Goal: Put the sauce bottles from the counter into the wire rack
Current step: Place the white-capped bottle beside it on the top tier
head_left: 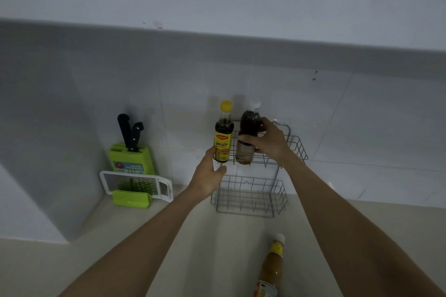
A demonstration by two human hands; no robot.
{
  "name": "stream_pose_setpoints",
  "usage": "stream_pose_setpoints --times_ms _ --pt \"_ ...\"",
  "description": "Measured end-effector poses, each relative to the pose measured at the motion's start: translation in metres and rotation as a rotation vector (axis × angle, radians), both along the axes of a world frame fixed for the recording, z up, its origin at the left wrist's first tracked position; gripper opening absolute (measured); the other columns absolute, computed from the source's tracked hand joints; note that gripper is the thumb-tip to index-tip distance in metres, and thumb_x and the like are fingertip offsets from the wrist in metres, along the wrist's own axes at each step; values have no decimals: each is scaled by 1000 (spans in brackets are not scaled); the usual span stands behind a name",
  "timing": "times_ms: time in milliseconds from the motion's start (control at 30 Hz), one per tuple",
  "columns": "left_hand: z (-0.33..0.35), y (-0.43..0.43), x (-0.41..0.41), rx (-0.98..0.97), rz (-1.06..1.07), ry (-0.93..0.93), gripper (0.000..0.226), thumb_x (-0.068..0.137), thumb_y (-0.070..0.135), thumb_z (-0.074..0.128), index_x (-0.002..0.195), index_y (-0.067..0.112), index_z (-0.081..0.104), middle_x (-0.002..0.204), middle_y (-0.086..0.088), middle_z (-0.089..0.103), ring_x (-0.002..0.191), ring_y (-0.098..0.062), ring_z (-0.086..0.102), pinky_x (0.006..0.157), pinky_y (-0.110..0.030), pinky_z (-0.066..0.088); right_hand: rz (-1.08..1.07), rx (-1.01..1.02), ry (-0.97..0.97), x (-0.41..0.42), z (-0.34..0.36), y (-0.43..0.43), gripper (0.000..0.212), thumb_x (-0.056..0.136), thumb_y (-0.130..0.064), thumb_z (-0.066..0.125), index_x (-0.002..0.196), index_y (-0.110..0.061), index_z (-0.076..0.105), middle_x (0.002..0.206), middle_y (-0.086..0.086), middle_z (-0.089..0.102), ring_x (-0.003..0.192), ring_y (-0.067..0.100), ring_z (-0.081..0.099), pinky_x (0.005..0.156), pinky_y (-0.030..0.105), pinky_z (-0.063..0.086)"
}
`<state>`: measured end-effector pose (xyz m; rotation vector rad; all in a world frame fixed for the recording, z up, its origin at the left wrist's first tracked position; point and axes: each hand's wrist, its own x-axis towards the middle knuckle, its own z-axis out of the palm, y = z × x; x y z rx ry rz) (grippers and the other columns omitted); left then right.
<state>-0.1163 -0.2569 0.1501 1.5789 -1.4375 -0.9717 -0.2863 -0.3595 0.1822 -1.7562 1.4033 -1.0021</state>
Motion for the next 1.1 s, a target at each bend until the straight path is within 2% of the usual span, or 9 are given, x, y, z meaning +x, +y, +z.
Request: stream_pose_setpoints --times_ms 133,233,333,467,600,667,800,1000,1100 --pt "-1 -2 2 1 -2 3 62 95 12 49 148 21 19 151 -1 35 136 -22 36 99 -20 25 53 53 81 2 -5 1 69 74 -57 71 132 -26 49 126 2 59 113 22 58 93 46 53" --pt "-1 -2 4 -2 -6 2 61 95 12 49 148 21 21 150 -1 36 135 -22 37 99 -21 25 130 182 -28 -5 -3 -1 52 76 -44 69 123 -37 51 127 -4 59 116 17 56 102 46 46" --pt "-1 -3 5 0 -8 7 59 95 12 48 147 22 21 150 -2 36 135 -23 37 101 -22 26 160 162 -40 -4 -2 0 49 79 -33 73 124 -29 53 121 2 63 108 19 61 95 43 52" --pt "-1 -2 4 0 -5 10 59 95 13 48 147 22 21 150 -2 36 135 -23 38 99 -22 26 59 17 97 6 -1 6 69 74 -45 77 129 -18 47 110 -1 57 101 20 60 85 42 56" --pt "1 -2 5 -5 -11 17 58 96 13 48 147 21 22 149 -2 37 134 -22 38 100 -21 26 142 154 145 1 4 5 66 82 -50 65 139 -29 38 121 -8 51 111 17 54 92 41 52" --pt "2 -2 6 -9 -19 16 58 96 13 48 147 22 22 149 -2 37 135 -22 37 101 -23 26 196 227 119 -4 5 4 60 83 -38 62 138 -34 38 133 -6 53 117 16 53 94 42 52" --pt "3 -1 6 -26 -35 14 62 96 13 47 149 24 18 153 1 32 138 -22 33 106 -25 26 249 186 124 -8 1 2 66 84 -23 67 142 -29 37 136 -4 52 121 13 52 89 37 55" --pt "1 -2 5 -35 -26 20 61 95 11 48 148 24 21 150 0 36 135 -20 37 101 -22 25 138 54 123 -2 -9 3 68 73 -35 80 128 -21 44 116 -5 57 108 17 58 89 41 53" --pt "2 -2 6 -31 -35 19 62 95 11 48 148 24 20 150 0 35 136 -20 36 101 -22 25 119 101 80 2 -11 1 74 71 -42 80 129 -20 40 126 -2 56 113 17 56 97 38 47"
